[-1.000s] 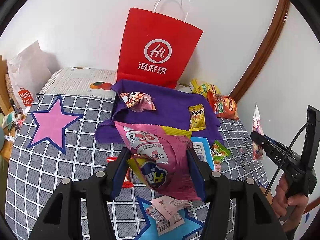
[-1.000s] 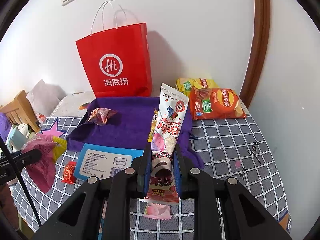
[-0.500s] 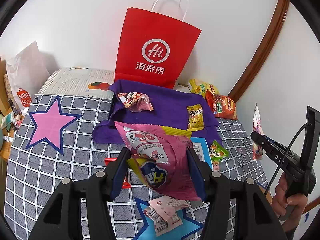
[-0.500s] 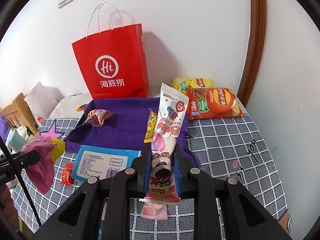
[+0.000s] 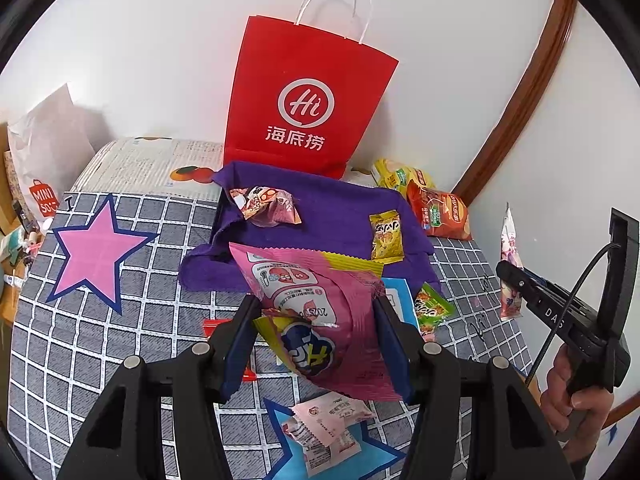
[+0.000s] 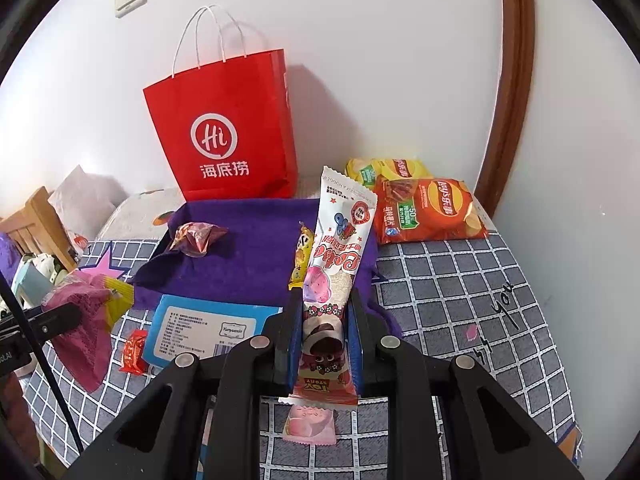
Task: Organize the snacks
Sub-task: 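Carry the stick candy and the pink bag toward the purple towel with both tools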
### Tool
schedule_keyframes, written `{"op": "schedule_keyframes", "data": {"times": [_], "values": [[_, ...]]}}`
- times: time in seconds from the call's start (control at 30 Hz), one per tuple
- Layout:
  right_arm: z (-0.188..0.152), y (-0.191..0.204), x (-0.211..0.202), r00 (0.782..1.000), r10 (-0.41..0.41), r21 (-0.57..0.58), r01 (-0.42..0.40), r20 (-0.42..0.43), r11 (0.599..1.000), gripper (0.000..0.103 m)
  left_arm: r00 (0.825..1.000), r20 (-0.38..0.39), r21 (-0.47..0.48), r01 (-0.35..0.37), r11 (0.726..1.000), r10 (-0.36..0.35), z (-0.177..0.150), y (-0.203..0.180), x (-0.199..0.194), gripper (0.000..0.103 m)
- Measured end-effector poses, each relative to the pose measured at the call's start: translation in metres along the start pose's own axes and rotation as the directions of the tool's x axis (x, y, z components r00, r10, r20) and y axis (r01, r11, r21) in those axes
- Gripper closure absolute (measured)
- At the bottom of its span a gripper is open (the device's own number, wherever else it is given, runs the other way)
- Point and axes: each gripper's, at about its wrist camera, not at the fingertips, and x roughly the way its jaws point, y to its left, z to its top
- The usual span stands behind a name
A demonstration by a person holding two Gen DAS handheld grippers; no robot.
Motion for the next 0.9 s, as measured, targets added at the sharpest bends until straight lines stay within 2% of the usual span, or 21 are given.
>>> {"op": "schedule_keyframes", "data": {"times": [0.9], "values": [[0.004, 0.007, 0.017, 1.000, 0.009, -0.009, -0.010, -0.018, 1.000, 0.083, 1.000, -0.009, -0.014, 0.005, 1.000, -0.005, 0.003, 0.007, 0.011, 0.048]]}}
